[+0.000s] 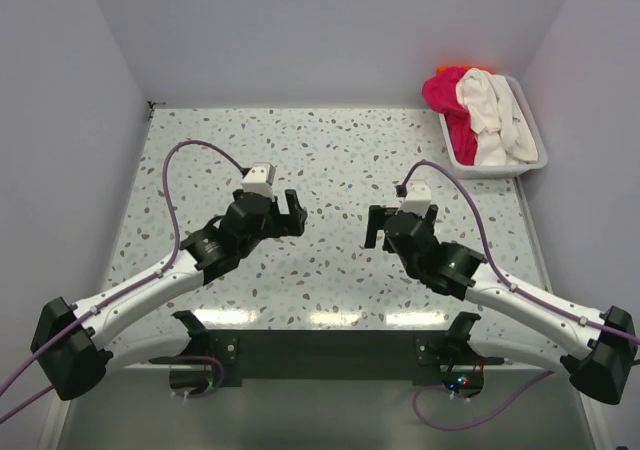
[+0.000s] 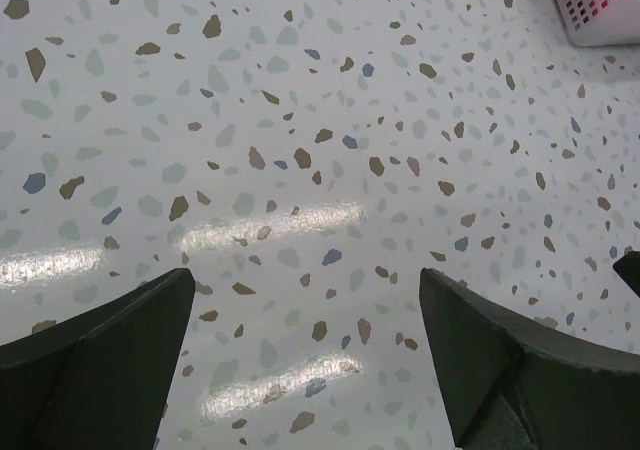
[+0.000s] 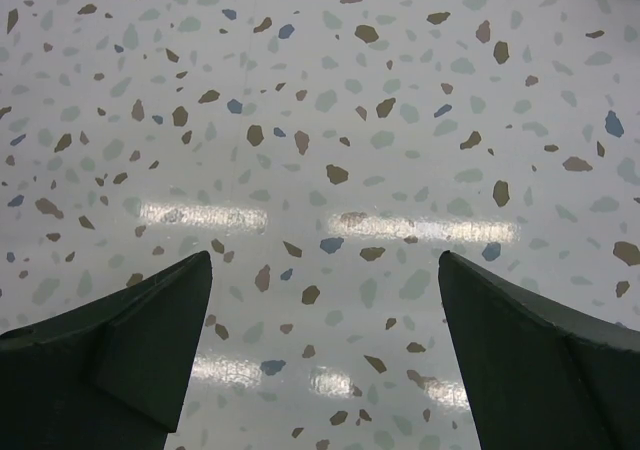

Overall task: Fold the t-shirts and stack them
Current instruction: Grab the tshirt from the pile

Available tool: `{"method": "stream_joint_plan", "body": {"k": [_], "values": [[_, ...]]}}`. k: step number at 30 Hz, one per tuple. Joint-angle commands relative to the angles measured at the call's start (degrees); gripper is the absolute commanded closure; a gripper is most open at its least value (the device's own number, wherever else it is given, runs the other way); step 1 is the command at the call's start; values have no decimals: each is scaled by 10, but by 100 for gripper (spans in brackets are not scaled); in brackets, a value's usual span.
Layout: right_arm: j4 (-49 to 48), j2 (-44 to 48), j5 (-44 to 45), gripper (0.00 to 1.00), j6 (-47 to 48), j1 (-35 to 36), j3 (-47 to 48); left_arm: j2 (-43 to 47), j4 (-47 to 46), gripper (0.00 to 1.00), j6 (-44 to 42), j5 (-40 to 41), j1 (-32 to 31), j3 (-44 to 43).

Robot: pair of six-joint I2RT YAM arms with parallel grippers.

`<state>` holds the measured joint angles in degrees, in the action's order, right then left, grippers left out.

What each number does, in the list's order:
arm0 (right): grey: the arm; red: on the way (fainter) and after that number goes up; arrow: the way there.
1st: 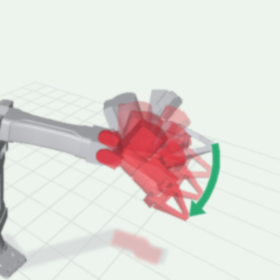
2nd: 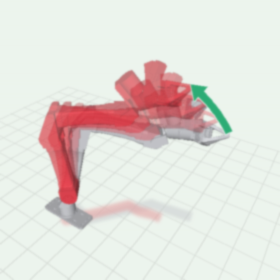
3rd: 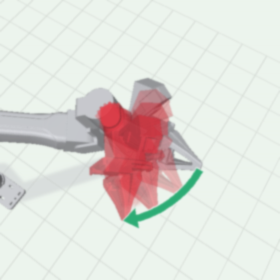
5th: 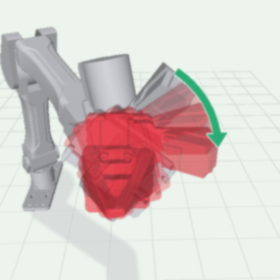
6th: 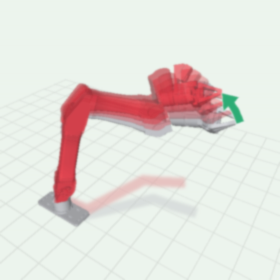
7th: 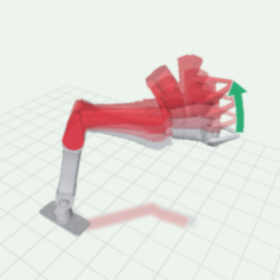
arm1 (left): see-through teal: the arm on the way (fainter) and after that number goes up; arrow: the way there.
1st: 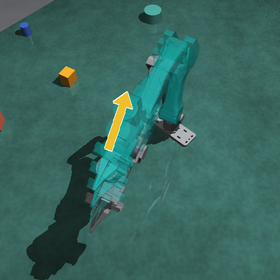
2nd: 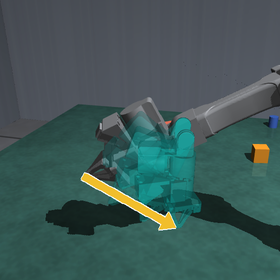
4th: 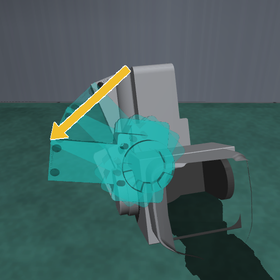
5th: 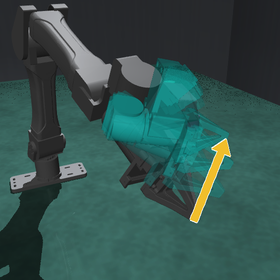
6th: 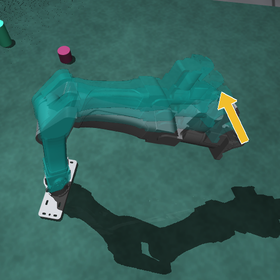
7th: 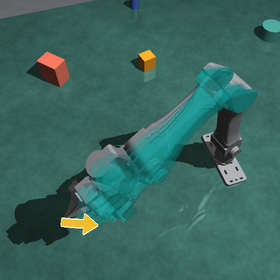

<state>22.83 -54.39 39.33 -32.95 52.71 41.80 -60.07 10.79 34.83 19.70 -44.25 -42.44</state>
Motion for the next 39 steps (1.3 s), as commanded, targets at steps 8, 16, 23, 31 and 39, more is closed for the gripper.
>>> {"method": "stream_joint_plan", "body": {"k": [8,16,23,31,39], "values": [[-8,-104,-55,1,64,-49,123,9,56,0,1,3,4,-91],[27,-393,-139,5,87,-364,472,11,183,0,-33,-8,13,-219],[-18,-507,-86,15,30,-494,580,19,195,0,-67,-55,65,-216],[-136,-551,5,17,25,-519,538,-2,154,0,-86,-124,121,-176],[-200,-568,54,20,35,-525,516,-31,133,0,-99,-156,134,-170]]}}
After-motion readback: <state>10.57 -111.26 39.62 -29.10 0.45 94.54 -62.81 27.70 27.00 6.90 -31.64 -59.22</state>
